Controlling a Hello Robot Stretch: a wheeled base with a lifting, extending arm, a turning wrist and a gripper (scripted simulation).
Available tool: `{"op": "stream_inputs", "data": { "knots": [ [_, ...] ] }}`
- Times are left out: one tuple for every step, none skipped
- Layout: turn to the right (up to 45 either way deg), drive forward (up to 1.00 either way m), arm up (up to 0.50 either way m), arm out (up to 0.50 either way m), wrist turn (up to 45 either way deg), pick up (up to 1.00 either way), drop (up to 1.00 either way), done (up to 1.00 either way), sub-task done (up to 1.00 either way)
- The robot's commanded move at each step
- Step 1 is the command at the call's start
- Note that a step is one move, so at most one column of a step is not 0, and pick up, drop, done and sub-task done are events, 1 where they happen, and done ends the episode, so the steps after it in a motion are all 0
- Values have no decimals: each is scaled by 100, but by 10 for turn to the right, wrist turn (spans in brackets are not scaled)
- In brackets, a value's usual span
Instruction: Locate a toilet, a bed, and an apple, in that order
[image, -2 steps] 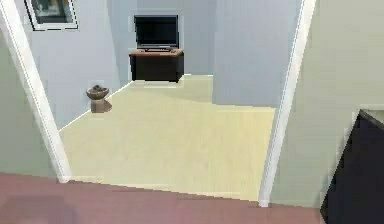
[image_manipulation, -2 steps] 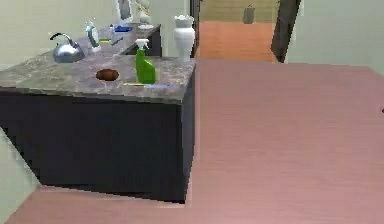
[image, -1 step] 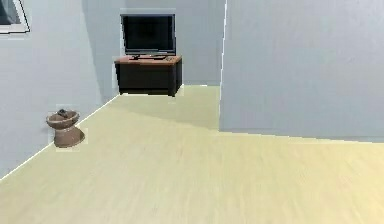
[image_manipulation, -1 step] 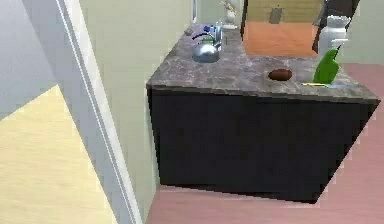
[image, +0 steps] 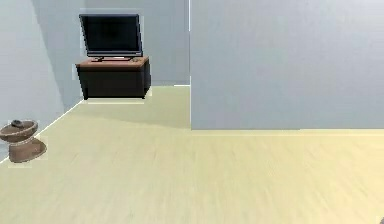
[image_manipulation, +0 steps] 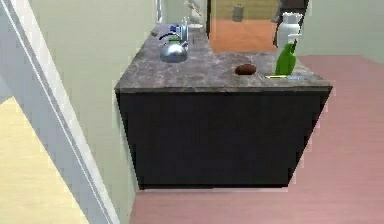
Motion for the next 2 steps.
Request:
{"op": "stream_inputs", "data": {
  "knots": [
    [0, 15, 0, 0, 0, 0, 0, 0, 0],
    [0, 40, 0, 0, 0, 0, 0, 0, 0]
  ]
}}
